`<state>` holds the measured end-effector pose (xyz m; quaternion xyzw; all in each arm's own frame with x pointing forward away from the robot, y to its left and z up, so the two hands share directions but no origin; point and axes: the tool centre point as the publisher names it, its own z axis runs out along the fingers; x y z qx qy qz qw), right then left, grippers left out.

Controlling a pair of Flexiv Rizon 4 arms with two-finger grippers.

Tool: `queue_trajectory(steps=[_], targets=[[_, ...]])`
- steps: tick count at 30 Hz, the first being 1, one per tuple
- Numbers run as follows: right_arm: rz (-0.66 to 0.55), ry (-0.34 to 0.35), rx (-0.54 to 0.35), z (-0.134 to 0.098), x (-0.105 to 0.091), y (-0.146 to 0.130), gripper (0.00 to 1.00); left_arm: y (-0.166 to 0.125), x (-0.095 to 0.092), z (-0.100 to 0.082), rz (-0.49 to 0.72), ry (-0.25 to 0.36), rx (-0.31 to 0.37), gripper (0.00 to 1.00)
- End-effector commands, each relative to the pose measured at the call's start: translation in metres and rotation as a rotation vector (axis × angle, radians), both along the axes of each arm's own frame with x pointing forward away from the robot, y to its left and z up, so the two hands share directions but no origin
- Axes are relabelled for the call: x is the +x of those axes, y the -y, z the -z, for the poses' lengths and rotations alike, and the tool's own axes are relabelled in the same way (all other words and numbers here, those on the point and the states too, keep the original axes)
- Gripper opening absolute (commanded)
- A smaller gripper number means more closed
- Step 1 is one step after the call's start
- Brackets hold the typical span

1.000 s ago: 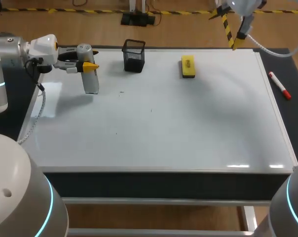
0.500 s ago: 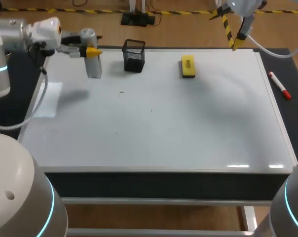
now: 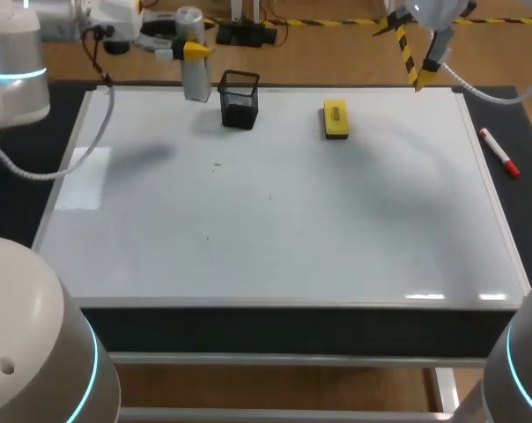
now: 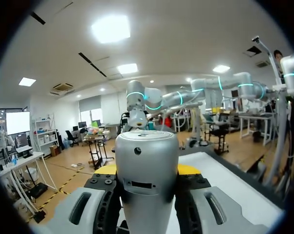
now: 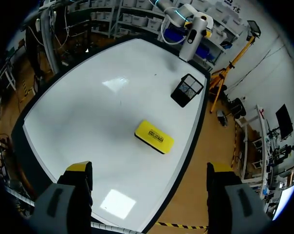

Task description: Pick up the inspection probe, press it on each red-marked spot on the whiteboard one by one, put down the probe, pick up the eraser, and wipe off all the red marks.

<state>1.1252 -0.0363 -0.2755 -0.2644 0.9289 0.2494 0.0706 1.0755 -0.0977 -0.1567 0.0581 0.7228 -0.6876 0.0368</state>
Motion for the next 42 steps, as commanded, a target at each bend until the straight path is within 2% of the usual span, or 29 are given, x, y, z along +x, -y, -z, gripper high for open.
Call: queue_trajectory(steps=[1, 7, 19, 34, 42], targets=[[-0.002, -0.001, -0.006, -0.001, 0.000, 0.001, 1.00, 0.011, 0.036, -0.005, 0.178, -0.008, 0.015, 0.00], [-0.002, -0.001, -0.006, -0.001, 0.000, 0.001, 1.00, 0.027, 0.055, -0.002, 0.234, -0.006, -0.011, 0.00], [-0.002, -0.001, -0.006, -0.001, 0.000, 0.001, 1.00, 0.052, 0.068, 0.009, 0.297, -0.009, -0.032, 0.00], [-0.002, -0.001, -0.006, -0.001, 0.000, 0.001, 1.00, 0.063, 0.066, 0.039, 0.323, -0.041, -0.044, 0.00], [-0.002, -0.001, -0.006, -0.001, 0.000, 0.001, 1.00, 0.070, 0.069, 0.053, 0.340, -0.035, -0.041, 0.00]])
